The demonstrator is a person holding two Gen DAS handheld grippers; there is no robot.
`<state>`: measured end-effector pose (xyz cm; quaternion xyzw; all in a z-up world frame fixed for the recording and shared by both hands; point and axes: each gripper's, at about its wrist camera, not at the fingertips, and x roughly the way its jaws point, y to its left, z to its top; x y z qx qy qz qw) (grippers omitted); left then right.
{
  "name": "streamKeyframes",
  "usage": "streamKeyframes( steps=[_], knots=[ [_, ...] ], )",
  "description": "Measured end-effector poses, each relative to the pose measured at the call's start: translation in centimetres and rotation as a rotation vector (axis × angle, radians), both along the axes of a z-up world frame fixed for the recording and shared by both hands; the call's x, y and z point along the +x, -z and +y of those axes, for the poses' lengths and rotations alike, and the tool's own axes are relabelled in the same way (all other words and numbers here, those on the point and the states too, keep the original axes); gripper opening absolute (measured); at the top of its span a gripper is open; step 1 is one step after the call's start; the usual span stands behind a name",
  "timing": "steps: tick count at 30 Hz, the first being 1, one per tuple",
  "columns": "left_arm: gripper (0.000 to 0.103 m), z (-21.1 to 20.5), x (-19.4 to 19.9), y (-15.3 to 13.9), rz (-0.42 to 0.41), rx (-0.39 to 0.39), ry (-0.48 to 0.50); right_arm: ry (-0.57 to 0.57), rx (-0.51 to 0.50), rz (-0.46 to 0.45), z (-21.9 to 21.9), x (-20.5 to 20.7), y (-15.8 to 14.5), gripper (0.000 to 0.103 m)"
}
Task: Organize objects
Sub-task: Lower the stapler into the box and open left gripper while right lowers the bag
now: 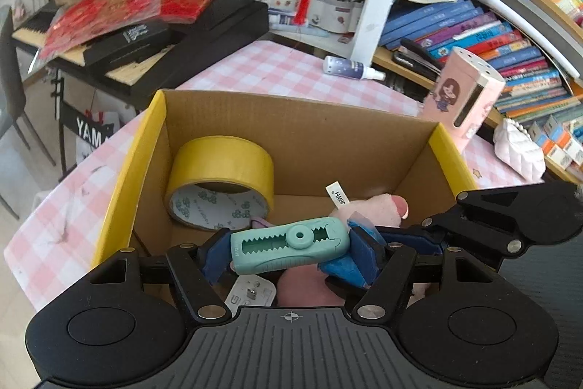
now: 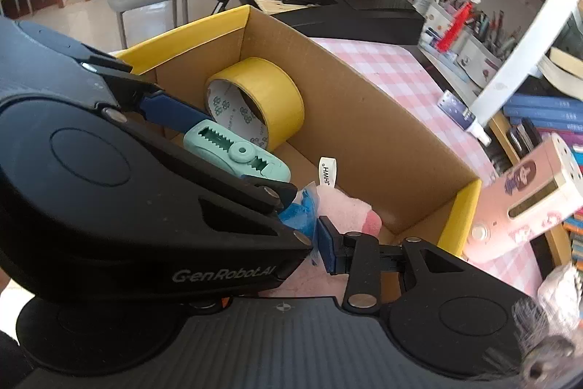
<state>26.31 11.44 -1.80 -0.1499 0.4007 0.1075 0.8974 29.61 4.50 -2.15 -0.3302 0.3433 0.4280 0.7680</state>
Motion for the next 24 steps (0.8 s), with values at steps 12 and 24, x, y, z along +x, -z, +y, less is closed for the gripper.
streamKeyframes(
  steps=[12, 24],
  knots=[
    [0.070, 1.1, 0.6, 0.6, 0.025, -0.034, -0.043, -0.056, -0.015, -0.065, 0.5, -0.7, 0.8, 0.038],
    [0.072, 0.9, 0.2, 0.4, 0.009, -0.032, -0.033, -0.065, -0.022, -0.087, 0.5, -1.0, 1.0, 0.039]
  ],
)
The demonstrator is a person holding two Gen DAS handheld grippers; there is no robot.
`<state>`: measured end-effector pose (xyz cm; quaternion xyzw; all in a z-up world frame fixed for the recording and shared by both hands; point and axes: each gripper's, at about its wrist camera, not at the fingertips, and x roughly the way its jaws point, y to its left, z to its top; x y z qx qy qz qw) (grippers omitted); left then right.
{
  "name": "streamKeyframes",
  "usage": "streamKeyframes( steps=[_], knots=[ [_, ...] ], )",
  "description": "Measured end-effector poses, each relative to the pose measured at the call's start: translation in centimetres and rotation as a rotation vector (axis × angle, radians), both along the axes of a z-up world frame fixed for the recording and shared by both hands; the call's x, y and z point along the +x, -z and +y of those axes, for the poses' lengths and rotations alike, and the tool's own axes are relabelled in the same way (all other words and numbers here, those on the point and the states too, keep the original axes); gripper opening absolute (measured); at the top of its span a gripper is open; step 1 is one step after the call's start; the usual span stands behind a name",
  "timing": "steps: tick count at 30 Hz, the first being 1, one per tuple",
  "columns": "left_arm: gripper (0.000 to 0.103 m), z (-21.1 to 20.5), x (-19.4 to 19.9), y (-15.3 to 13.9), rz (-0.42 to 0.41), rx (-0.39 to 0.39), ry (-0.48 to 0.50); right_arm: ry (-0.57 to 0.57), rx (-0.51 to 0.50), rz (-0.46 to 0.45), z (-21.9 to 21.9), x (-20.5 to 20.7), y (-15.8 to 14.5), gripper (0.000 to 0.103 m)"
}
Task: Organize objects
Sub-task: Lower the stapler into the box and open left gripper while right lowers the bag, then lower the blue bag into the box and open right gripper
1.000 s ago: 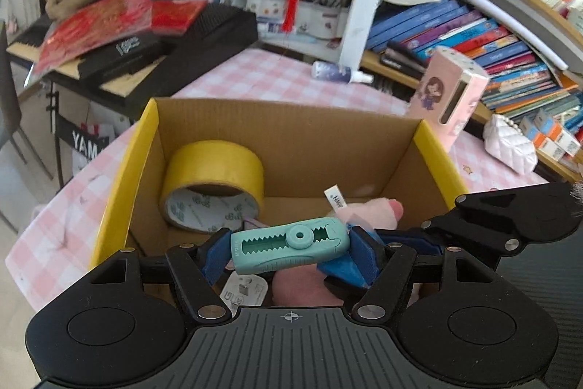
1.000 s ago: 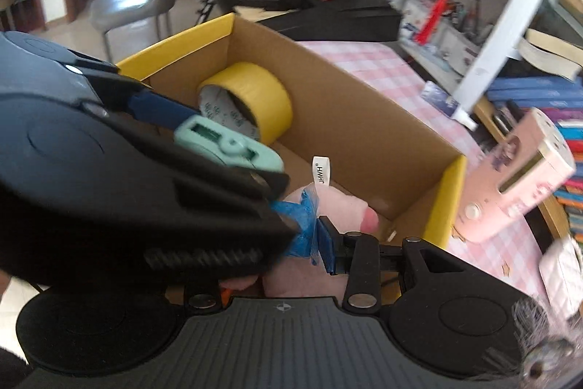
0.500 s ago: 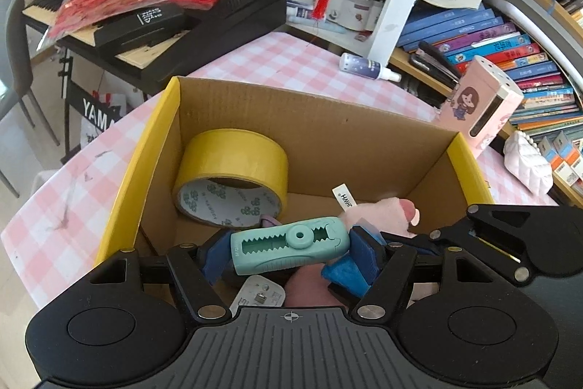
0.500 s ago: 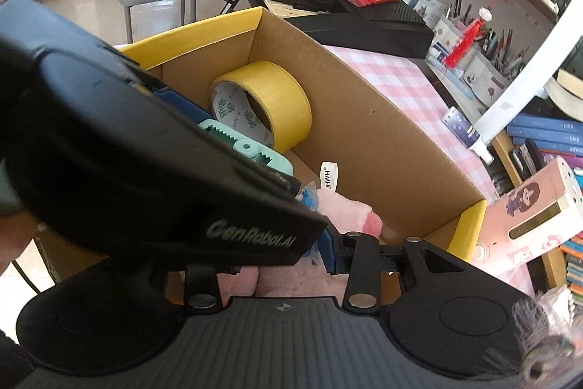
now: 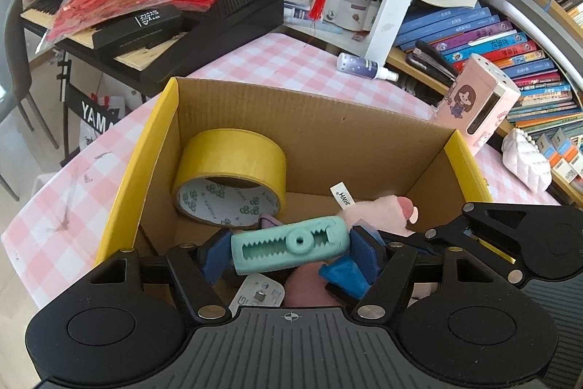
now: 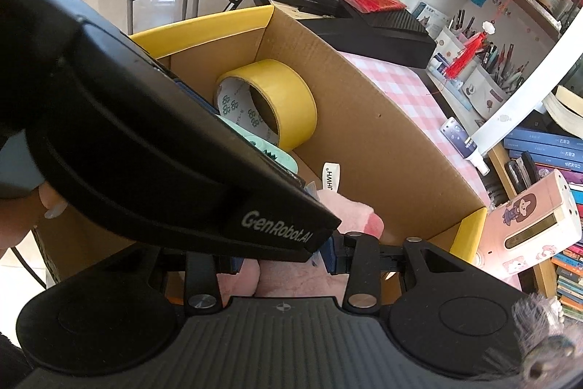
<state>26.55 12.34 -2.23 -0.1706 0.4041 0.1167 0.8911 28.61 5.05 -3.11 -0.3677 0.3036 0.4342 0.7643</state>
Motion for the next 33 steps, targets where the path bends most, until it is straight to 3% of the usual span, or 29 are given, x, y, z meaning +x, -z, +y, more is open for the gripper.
streamKeyframes(
  steps=[9, 20, 33],
  knots=[
    [0.082, -0.6, -0.7, -1.1, -0.056, 0.017, 0.028, 0.004, 0.007, 0.003, 0.0, 0.2, -0.2, 0.041],
    [0.082, 0.2, -2.1, -2.3, -0.105, 0.016, -0.008, 0.031, 0.028, 0.020, -0.5, 0.6, -0.9, 0.049],
    [0.088, 0.2, -4.7, -4.2, -0.171, 0.051, -0.008, 0.143, 0.150, 0.033, -3.6, 0.3, -3.9, 0.059]
  ],
)
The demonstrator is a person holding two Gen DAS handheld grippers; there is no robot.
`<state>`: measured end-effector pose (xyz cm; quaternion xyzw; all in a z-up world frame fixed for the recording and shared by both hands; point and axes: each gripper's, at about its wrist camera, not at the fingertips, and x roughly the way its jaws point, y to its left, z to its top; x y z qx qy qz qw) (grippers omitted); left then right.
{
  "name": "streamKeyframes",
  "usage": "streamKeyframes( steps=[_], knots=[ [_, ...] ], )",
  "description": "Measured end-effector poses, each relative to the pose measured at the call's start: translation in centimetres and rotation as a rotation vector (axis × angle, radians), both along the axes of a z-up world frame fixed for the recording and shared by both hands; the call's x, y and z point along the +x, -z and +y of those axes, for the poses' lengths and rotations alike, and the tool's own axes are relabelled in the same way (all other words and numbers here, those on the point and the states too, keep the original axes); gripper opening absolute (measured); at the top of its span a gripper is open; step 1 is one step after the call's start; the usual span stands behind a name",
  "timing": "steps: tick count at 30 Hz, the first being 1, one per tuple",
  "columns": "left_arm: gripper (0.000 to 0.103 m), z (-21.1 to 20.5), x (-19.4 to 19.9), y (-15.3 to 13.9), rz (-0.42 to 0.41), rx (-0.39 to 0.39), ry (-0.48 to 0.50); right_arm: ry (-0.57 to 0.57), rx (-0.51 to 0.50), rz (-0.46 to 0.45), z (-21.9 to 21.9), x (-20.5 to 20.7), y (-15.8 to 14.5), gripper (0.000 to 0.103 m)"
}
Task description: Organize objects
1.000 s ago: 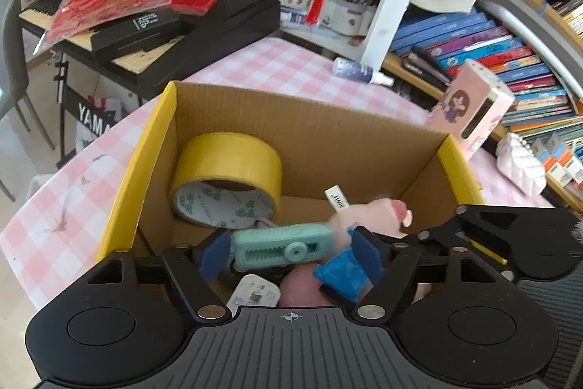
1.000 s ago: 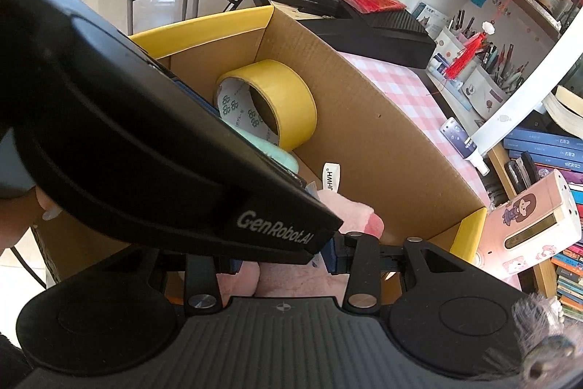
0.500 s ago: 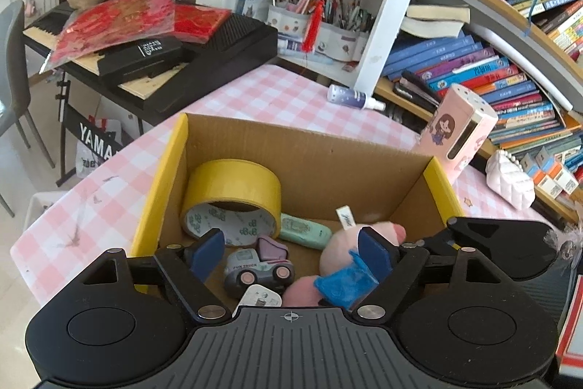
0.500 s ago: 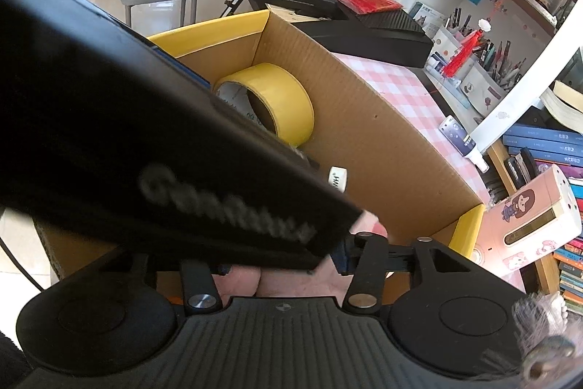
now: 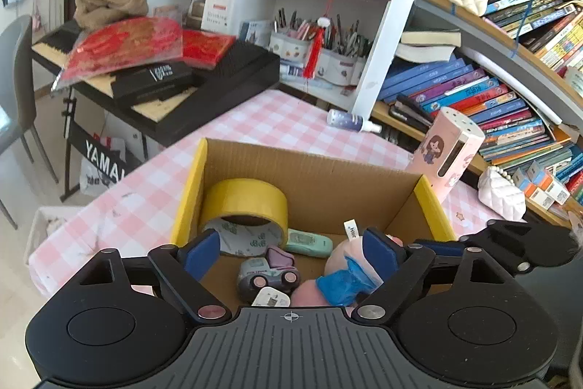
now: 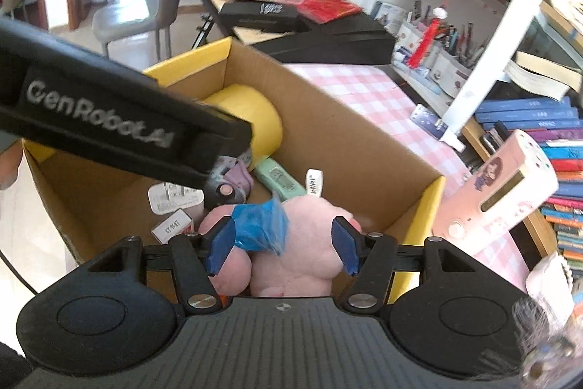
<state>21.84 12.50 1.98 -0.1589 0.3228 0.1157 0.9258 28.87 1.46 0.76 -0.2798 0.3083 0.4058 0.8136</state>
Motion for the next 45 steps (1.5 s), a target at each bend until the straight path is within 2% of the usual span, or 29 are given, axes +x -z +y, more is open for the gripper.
streamKeyframes(
  steps=[4, 6, 15, 17, 28, 35, 38, 43, 45],
  knots=[
    [0.088, -0.2, -0.9, -0.6, -0.021, 0.017, 0.006, 0.035, 0.041, -0.004, -1.0, 0.2, -1.0, 0.060],
    [0.089, -0.2, -1.5, -0.8, -0.031, 0.023, 0.010, 0.051, 0.055, -0.010, -1.4, -1.4, -1.1, 0.061],
    [0.090, -0.4, -4.4, -1.8, -0.079, 0.059, 0.013, 0.161, 0.123, -0.042, -3.9, -3.5, -2.6, 0.061],
    [0.093, -0.5, -5.2, -2.0, -0.093, 0.067, 0.009, 0.198, 0.144, -0.053, -4.5, -4.2, -2.9, 0.061],
    [0.095, -1.3, -10.0, -2.1, -0.132, 0.109, 0.023, 0.426, 0.229, -0.090, -7.9, -9.0, -3.5, 0.064],
    [0.100, -2.5, -13.6, -1.4, -0.128, 0.173, 0.015, 0.587, 0.264, -0.130, -9.6, -13.2, -2.6, 0.072],
    [0.100, -3.1, -15.0, -0.9, -0.116, 0.194, 0.011, 0.656, 0.274, -0.144, -10.1, -15.1, -2.2, 0.082],
    [0.101, -3.9, -17.2, -0.3, -0.099, 0.220, 0.003, 0.721, 0.258, -0.169, -10.6, -18.3, -1.2, 0.090],
    [0.101, -4.2, -17.9, 0.0, -0.094, 0.226, -0.005, 0.745, 0.251, -0.170, -10.9, -19.2, -0.9, 0.096]
  ],
)
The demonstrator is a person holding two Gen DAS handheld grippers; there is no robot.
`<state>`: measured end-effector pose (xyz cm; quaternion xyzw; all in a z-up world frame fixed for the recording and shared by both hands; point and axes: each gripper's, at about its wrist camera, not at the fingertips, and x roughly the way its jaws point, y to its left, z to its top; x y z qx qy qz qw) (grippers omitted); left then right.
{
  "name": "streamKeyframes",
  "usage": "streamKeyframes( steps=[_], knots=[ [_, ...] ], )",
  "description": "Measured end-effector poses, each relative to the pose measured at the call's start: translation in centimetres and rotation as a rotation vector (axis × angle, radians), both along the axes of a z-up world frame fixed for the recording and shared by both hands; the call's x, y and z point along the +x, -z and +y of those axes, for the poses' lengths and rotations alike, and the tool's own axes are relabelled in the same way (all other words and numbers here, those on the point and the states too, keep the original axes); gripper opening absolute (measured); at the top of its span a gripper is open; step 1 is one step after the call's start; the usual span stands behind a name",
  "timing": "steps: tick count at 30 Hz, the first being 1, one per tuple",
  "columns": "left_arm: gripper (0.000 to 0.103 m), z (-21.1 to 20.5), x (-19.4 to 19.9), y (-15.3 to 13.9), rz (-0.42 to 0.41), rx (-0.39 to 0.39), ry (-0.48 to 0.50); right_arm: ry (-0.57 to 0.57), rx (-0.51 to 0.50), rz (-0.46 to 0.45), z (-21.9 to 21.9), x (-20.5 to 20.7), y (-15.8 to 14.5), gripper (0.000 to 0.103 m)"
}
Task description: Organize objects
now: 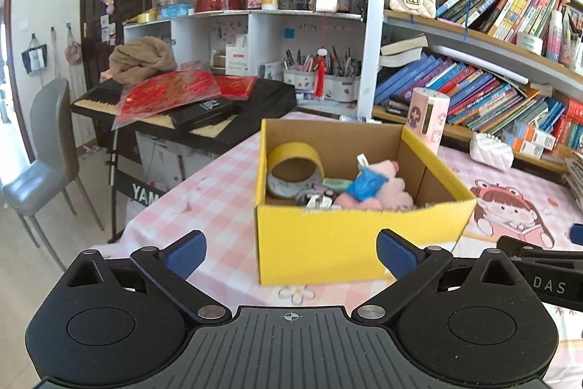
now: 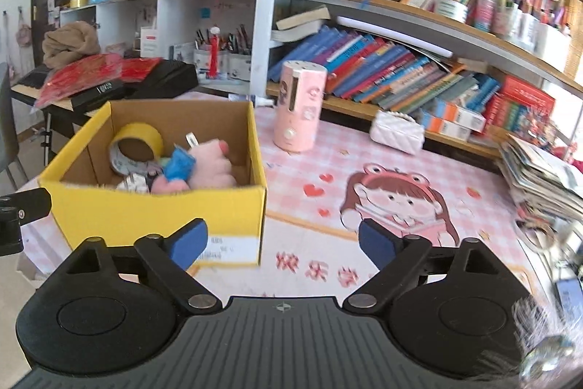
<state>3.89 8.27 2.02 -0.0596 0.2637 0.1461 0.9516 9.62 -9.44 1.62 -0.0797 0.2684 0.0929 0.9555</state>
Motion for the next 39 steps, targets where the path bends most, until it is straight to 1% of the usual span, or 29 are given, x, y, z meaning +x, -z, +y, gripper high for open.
streamKeyframes(
  steps=[3, 7, 13, 17, 20, 27, 34, 39],
  knots=[
    [0.102, -0.5, -1.0, 0.2, 0.010, -0.002, -0.001, 0.052, 0.003, 0.002, -0.6, -1.5, 0.5, 0.103],
    [0.103, -1.3, -1.9, 0.7, 0.026, -0.009, 0.030, 0.105, -0.007, 0.024, -1.5, -3.1, 1.2, 0.103],
    [0.103, -3.6, -2.7, 1.2, 0.051, 0.025, 0.101, 0.193, -0.016, 0.045, -3.3, -5.7, 2.1, 0.103],
    [0.103, -5.1, -2.7, 1.6, 0.070, 0.066, 0.121, 0.224, -0.021, 0.058, -4.6, -7.1, 2.7, 0.103],
    [0.103, -6.0, -2.6, 1.6, 0.076, 0.078, 0.135, 0.251, -0.016, 0.064, -5.5, -7.8, 2.8, 0.103],
    [0.103, -7.9, -2.3, 2.0, 0.095, 0.105, 0.179, 0.318, 0.003, 0.083, -7.4, -8.2, 2.8, 0.103],
    [0.103, -9.3, -1.5, 2.7, 0.144, 0.108, 0.211, 0.335, 0.005, 0.097, -8.4, -7.8, 3.1, 0.103],
    [0.103, -10.3, -1.4, 2.9, 0.157, 0.108, 0.237, 0.347, 0.006, 0.113, -9.1, -7.8, 3.3, 0.103]
  ],
)
